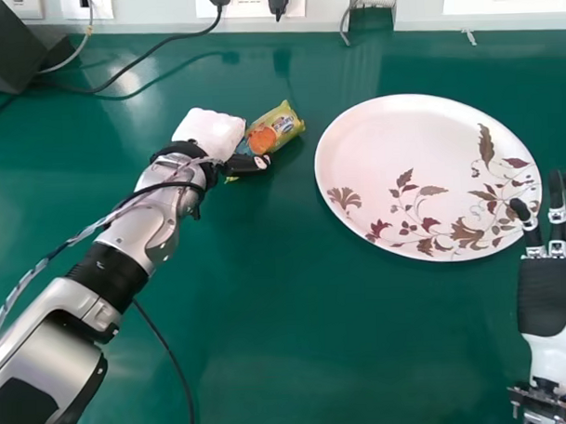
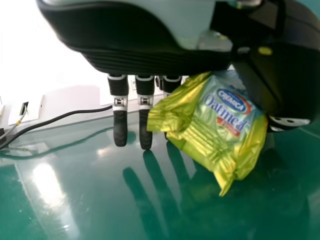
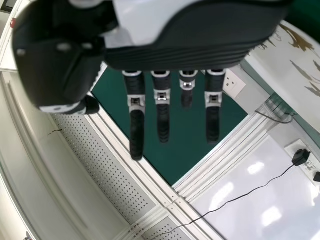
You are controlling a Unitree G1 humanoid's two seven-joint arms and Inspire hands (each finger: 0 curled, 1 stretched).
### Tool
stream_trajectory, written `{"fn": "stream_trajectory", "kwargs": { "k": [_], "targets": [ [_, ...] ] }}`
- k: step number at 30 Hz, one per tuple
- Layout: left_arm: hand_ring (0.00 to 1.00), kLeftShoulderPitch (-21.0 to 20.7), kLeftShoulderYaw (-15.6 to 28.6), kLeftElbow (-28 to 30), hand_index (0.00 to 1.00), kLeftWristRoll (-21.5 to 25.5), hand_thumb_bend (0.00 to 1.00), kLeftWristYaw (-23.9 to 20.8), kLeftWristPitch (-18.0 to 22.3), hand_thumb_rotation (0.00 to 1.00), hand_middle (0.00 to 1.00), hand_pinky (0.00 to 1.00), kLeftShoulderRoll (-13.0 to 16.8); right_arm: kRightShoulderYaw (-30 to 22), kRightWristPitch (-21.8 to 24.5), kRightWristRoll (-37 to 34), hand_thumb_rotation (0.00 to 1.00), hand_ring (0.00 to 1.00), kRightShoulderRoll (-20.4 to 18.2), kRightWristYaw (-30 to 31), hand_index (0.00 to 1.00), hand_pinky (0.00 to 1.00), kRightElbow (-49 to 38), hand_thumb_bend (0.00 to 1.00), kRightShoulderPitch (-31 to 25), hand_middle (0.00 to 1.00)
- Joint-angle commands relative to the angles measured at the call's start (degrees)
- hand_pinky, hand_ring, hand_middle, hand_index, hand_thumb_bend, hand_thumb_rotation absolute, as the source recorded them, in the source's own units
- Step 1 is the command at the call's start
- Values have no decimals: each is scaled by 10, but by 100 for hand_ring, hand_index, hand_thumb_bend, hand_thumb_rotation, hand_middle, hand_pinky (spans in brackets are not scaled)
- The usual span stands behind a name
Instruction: Pick up biscuit and place it in the plate
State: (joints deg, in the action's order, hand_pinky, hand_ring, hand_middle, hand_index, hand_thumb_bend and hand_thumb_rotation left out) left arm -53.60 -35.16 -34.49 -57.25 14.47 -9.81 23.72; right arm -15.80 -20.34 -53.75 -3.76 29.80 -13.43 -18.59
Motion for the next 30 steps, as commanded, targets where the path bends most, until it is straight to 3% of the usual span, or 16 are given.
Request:
{"fn": "stream_trajectory", "kwargs": {
  "k": [1, 19, 29, 30],
  "targets": [
    [70, 22, -8, -8, 79, 7, 65, 24, 10, 11, 81, 61, 0, 4, 7, -7, 7, 73, -41, -4, 49, 57, 11, 52, -10, 74],
    [61, 19, -2, -11, 72, 12, 51, 24, 9, 0, 73, 52, -4, 7, 11, -1, 6, 72, -39, -30, 49, 56, -1, 52, -10, 73],
    [55, 18, 4, -4, 65, 16, 56, 25, 7, 0, 66, 46, -5, 7, 7, 3, 6, 76, -42, -33, 50, 60, -2, 52, -11, 76],
    [54, 18, 4, -2, 65, 16, 56, 25, 8, 0, 66, 46, -3, 7, 6, 3, 7, 77, -42, -33, 60, 61, -1, 73, -10, 77]
  ]
}}
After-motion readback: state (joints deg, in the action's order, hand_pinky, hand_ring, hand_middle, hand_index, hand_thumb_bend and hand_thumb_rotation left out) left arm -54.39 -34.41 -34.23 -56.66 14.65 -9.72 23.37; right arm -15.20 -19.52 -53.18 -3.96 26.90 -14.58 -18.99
